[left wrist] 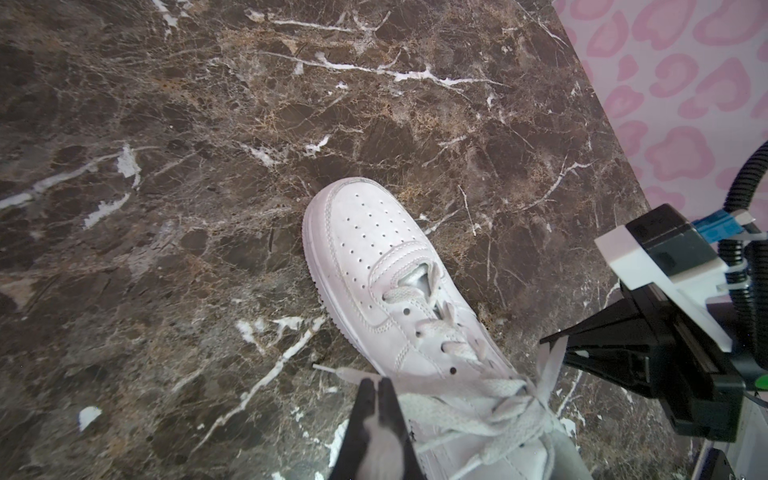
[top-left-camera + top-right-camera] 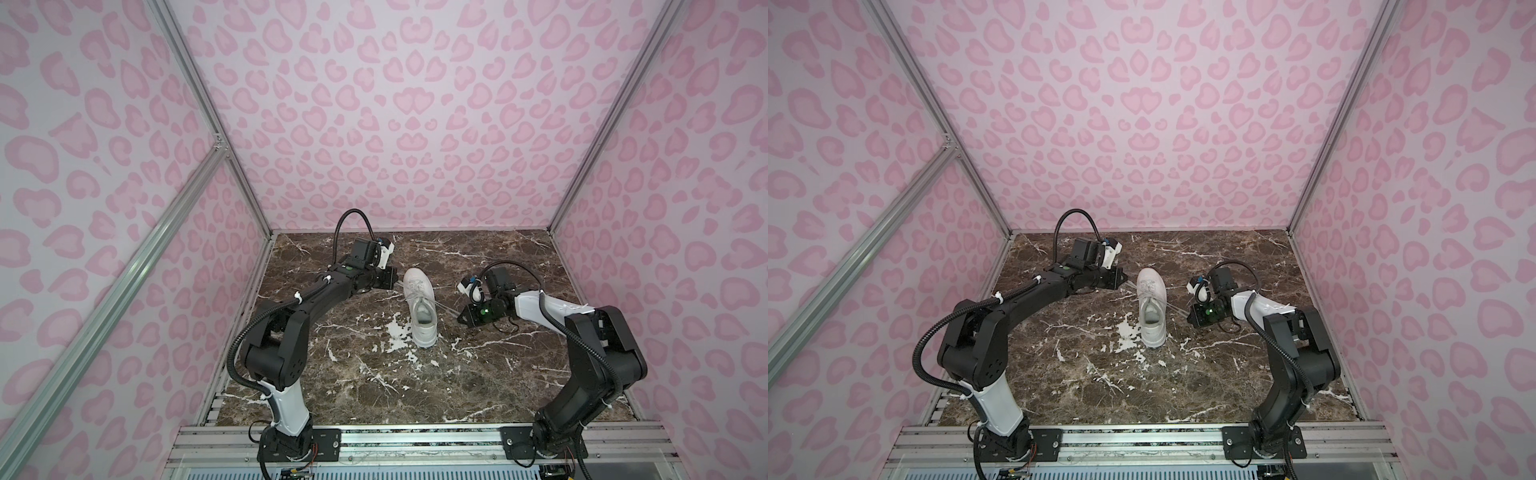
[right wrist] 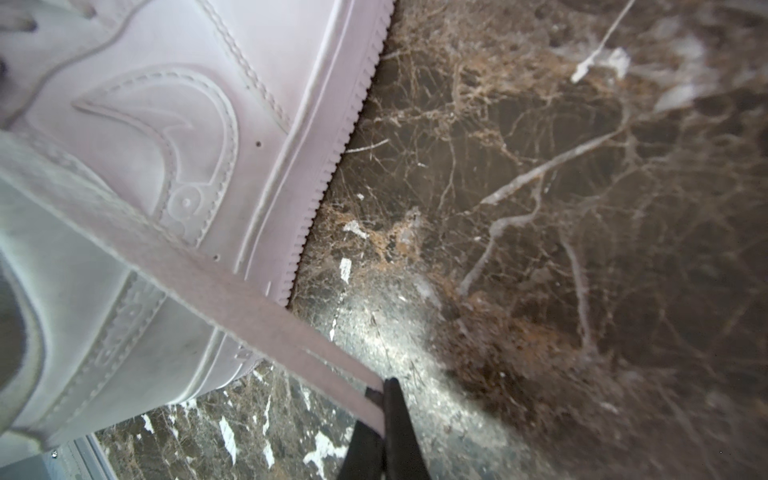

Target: Tie the shoes

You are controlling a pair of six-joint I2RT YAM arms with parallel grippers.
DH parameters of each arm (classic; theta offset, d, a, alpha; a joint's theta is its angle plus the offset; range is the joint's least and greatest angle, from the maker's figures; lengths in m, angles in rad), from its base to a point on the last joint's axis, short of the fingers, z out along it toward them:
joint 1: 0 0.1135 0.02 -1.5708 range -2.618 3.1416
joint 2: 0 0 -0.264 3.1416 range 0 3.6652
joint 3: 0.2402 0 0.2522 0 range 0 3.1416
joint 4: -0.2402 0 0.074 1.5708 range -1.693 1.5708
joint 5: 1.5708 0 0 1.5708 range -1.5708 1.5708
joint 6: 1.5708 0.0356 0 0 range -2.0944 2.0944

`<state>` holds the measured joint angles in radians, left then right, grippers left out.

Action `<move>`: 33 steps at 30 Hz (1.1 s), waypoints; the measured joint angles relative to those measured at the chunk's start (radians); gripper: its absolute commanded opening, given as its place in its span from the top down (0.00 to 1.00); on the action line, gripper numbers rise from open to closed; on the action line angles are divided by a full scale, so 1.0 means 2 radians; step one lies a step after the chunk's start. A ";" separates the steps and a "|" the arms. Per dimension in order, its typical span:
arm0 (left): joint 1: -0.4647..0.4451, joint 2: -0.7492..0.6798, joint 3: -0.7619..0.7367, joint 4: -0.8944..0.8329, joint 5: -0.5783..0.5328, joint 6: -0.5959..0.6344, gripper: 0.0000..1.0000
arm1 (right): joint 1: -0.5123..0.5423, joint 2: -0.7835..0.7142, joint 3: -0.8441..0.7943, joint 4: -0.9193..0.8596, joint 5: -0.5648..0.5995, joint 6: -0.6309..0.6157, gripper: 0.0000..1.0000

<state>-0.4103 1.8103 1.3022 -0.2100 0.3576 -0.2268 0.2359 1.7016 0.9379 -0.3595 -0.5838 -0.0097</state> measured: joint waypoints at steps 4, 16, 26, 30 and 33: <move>0.002 0.001 0.000 0.001 0.004 0.000 0.97 | -0.002 0.000 -0.002 0.000 0.000 0.000 1.00; 0.007 0.005 0.000 0.001 0.016 -0.006 0.97 | -0.007 -0.001 -0.011 0.007 -0.007 0.001 1.00; 0.009 0.005 -0.007 0.003 0.019 -0.013 0.97 | -0.011 -0.001 -0.011 0.009 -0.009 0.002 1.00; 0.010 0.006 -0.007 0.004 0.024 -0.013 0.97 | -0.013 0.000 -0.011 0.010 -0.010 0.002 1.00; 0.010 0.009 -0.006 0.005 0.025 -0.017 0.97 | -0.012 -0.001 -0.012 0.010 -0.010 0.001 1.00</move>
<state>-0.3904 1.8290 1.2907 -0.1993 0.4084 -0.2600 0.2119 1.6993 0.9142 -0.3393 -0.6029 -0.0071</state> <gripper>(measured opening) 0.054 0.052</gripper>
